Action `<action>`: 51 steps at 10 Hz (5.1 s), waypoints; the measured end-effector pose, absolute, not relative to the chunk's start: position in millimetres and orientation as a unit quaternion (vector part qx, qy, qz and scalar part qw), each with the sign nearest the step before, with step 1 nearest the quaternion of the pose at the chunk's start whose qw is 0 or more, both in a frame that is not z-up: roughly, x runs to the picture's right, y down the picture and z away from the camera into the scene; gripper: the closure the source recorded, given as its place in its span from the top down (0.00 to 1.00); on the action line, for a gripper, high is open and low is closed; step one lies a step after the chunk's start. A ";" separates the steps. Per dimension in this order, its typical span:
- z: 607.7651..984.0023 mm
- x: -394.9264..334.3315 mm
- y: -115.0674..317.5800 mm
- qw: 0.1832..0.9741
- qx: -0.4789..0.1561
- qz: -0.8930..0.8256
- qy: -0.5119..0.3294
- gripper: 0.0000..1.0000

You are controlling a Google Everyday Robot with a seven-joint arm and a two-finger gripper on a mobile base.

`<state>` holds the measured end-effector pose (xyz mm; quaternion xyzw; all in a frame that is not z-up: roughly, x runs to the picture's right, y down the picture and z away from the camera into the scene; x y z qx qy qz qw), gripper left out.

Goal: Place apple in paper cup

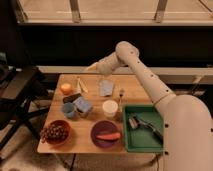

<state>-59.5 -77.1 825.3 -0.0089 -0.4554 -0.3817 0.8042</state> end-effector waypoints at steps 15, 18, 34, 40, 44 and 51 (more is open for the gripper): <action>882.1 -129.1 -67.5 0.782 0.012 -0.501 -0.371 0.65; 887.9 -130.1 -67.0 0.782 0.013 -0.517 -0.349 0.65; 902.8 -182.0 -64.6 0.736 0.093 -0.587 -0.325 0.65; 910.9 -208.0 -65.3 0.707 0.104 -0.610 -0.343 0.65; 910.8 -206.4 -65.8 0.708 0.104 -0.609 -0.342 0.65; 915.6 -229.1 -61.9 0.668 0.111 -0.636 -0.370 0.65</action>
